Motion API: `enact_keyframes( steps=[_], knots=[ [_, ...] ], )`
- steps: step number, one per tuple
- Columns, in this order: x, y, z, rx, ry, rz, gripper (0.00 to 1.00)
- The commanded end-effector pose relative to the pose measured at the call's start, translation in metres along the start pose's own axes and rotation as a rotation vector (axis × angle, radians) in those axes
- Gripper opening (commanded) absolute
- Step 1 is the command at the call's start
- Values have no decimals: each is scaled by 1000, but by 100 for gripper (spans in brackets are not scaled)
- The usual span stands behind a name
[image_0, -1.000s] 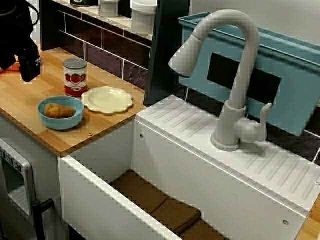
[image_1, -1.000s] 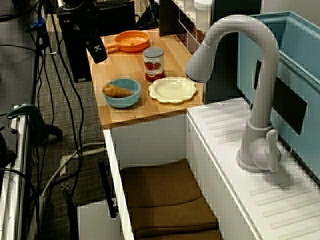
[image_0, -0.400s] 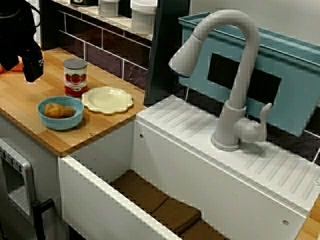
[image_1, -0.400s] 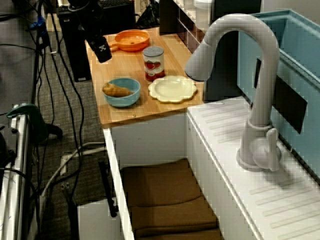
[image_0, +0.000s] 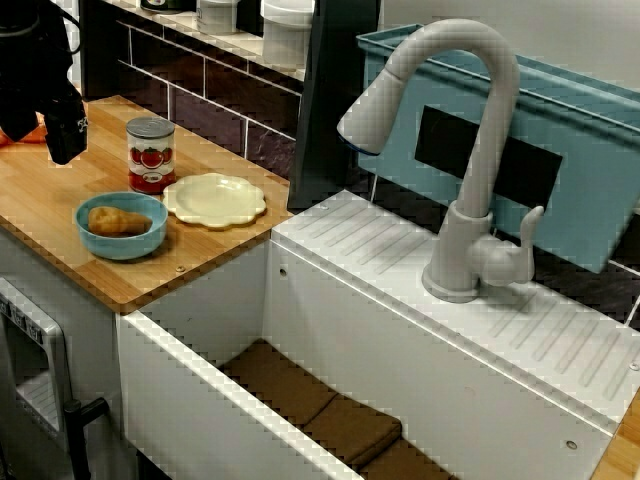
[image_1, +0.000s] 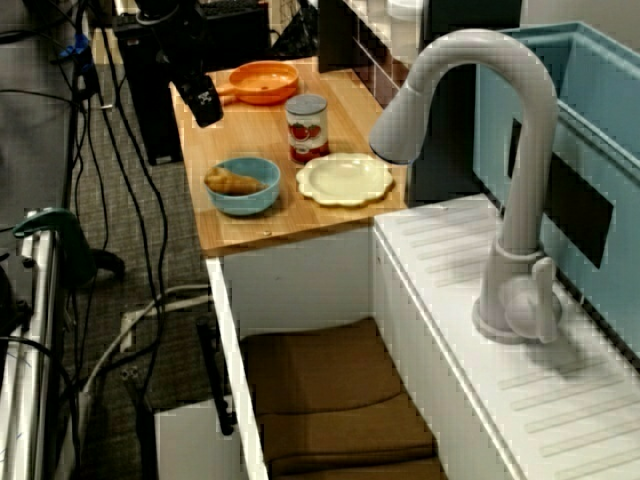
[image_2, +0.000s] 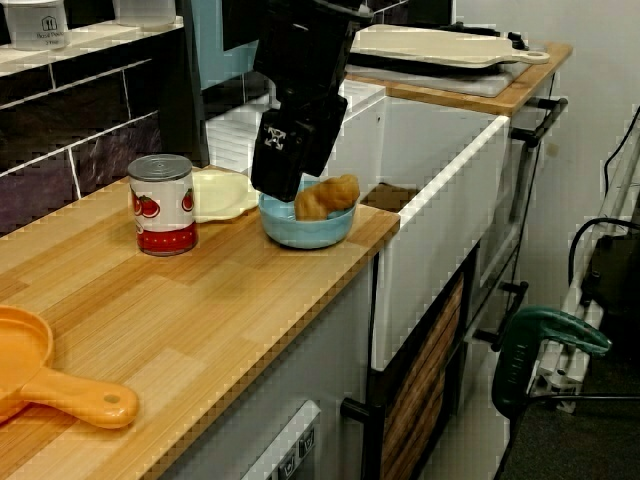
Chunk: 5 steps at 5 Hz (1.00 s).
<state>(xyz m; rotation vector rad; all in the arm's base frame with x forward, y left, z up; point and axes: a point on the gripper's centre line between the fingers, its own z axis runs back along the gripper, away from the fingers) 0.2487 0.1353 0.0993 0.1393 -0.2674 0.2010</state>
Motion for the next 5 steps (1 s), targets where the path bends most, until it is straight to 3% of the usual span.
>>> enact_keyframes(
  steps=[1, 3, 5],
  knots=[
    [8, 27, -1, 16, -7, 64, 100],
    [19, 39, -22, 12, -43, 96, 100],
    [17, 27, -42, 38, -48, 91, 100]
  ],
)
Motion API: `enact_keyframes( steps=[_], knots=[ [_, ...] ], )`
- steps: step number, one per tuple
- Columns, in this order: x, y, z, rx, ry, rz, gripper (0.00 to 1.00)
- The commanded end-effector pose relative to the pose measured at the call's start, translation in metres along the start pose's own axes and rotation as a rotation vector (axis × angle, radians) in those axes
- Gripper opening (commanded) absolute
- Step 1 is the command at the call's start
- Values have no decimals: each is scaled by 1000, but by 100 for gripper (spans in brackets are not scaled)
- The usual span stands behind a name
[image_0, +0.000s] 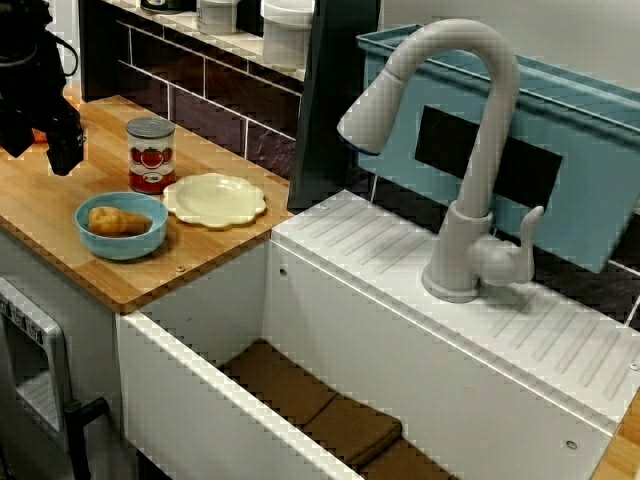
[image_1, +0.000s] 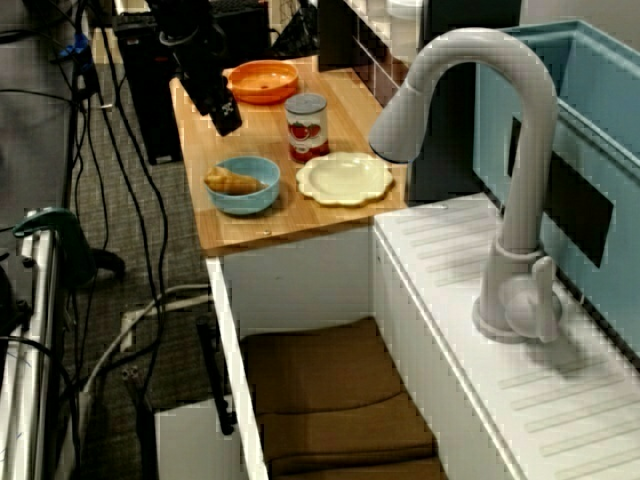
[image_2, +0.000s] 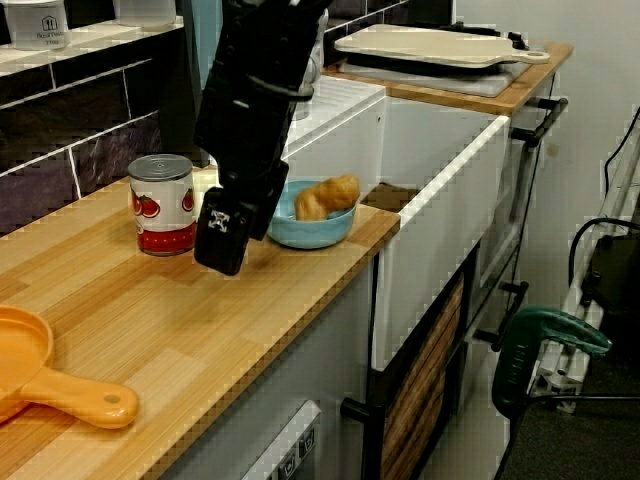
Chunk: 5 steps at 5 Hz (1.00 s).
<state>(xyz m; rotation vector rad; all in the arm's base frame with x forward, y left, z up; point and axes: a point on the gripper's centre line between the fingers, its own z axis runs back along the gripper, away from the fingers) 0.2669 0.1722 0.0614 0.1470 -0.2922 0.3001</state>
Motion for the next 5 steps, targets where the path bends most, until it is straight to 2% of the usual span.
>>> enact_keyframes(
  steps=[1, 3, 5],
  knots=[
    [3, -6, 5, -5, -7, -53, 100],
    [-1, -1, 7, 5, 10, -85, 100],
    [0, 3, 7, 20, 23, -72, 100]
  ],
)
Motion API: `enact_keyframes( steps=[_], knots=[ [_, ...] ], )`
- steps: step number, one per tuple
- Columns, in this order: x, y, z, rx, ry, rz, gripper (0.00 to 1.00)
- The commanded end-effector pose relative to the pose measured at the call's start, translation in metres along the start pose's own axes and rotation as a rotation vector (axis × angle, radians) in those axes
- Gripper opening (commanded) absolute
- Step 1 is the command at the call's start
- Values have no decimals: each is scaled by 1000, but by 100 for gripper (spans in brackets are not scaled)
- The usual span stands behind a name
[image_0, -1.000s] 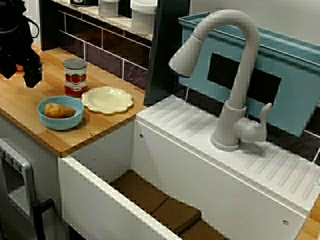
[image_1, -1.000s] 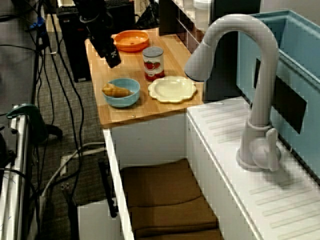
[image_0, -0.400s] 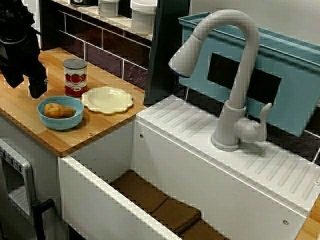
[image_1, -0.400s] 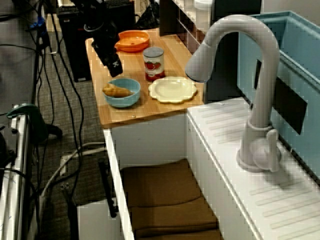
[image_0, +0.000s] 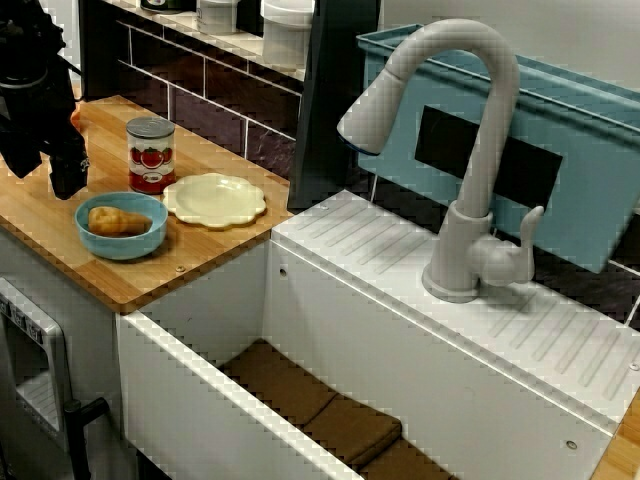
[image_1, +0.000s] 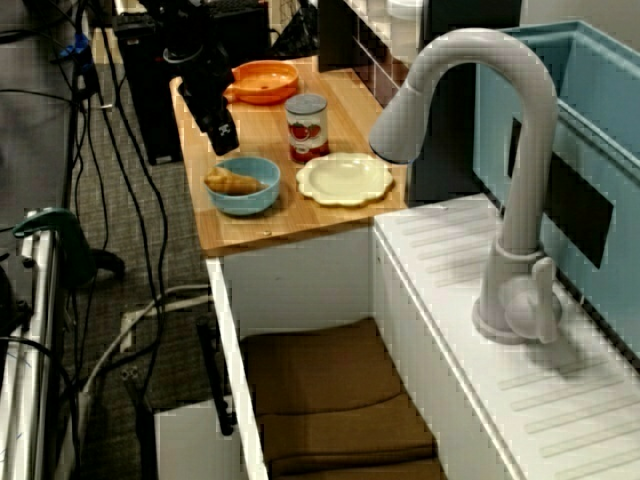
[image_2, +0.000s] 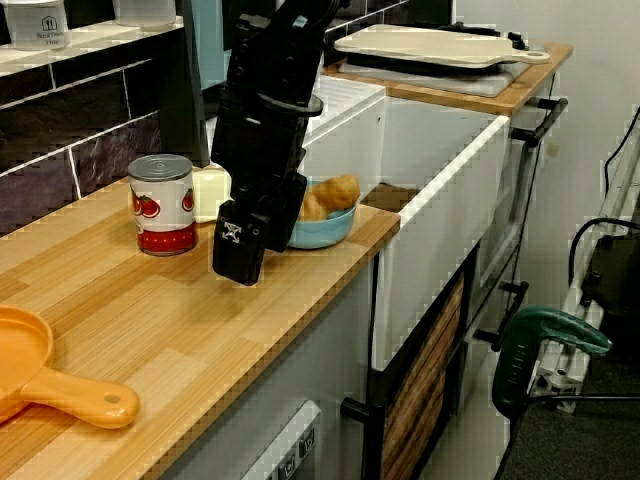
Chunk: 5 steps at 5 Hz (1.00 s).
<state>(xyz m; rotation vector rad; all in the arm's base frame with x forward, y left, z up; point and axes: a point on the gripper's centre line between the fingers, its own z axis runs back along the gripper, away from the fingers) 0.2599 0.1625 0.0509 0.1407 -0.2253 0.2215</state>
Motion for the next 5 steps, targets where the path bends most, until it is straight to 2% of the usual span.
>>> enact_keyframes(
  steps=[1, 3, 5],
  knots=[
    [13, 12, 10, 32, -30, 12, 0],
    [19, 8, 4, 42, -25, 17, 0],
    [18, -2, 8, 31, 17, 4, 0]
  ],
)
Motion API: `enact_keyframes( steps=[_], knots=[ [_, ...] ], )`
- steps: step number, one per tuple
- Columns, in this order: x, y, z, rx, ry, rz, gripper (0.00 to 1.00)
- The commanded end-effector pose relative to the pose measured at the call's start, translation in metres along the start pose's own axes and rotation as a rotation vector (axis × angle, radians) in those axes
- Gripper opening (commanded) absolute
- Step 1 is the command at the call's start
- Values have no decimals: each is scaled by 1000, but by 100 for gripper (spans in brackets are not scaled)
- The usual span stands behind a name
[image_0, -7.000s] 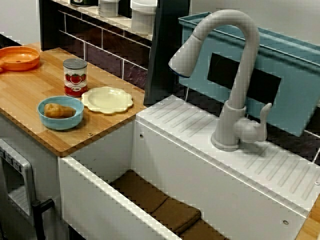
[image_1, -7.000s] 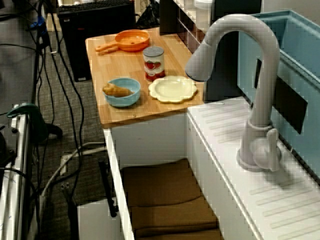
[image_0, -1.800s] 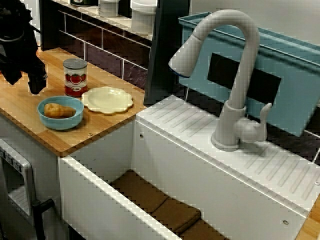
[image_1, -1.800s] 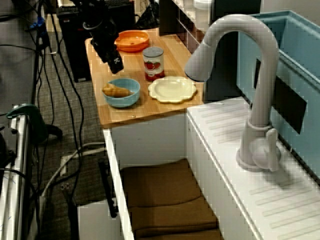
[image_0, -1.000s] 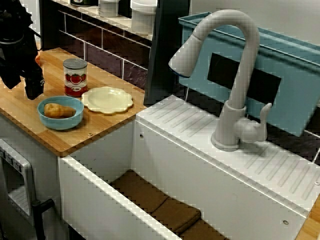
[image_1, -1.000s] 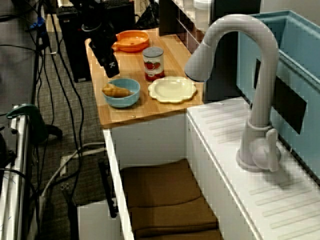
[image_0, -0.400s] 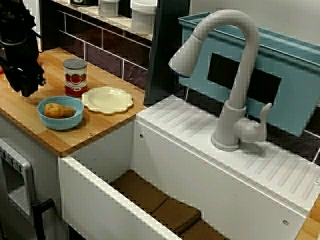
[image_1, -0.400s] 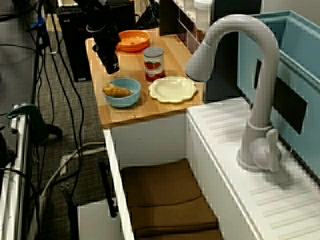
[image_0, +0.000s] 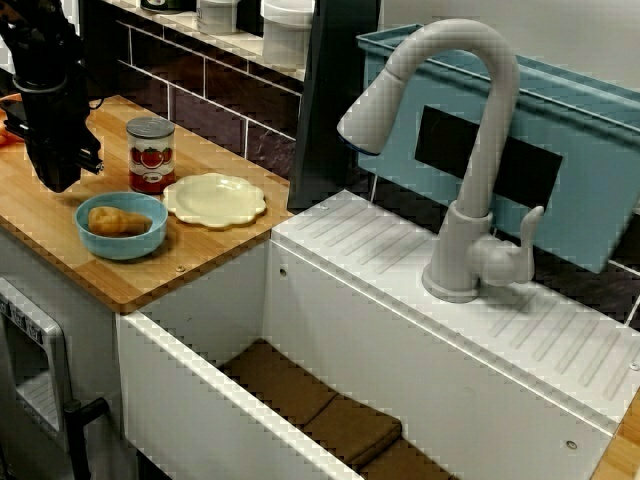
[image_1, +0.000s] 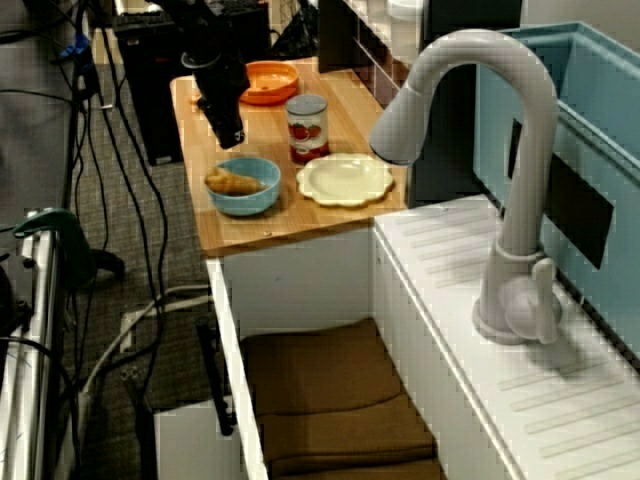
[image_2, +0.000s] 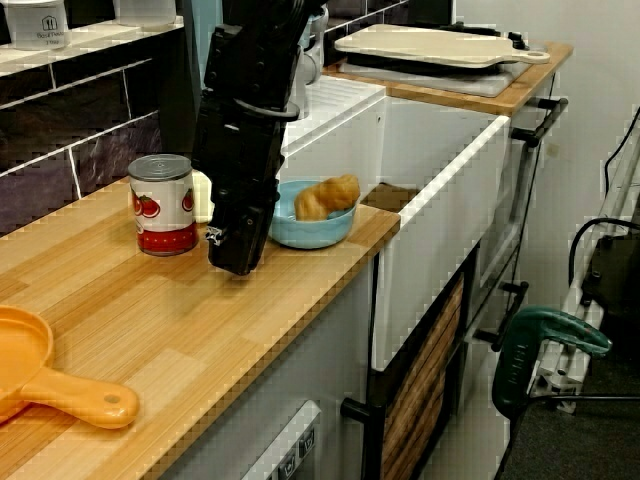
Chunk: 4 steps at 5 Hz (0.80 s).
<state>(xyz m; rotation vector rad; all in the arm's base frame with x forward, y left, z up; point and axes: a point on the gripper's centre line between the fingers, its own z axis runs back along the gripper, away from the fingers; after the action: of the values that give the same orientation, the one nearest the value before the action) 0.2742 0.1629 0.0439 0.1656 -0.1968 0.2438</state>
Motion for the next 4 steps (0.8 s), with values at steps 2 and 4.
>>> enact_keyframes(
  steps=[2, 4],
  knots=[
    [-1, -30, 41, -85, 85, -85, 0],
    [6, -77, 60, -178, 116, -8, 0]
  ],
)
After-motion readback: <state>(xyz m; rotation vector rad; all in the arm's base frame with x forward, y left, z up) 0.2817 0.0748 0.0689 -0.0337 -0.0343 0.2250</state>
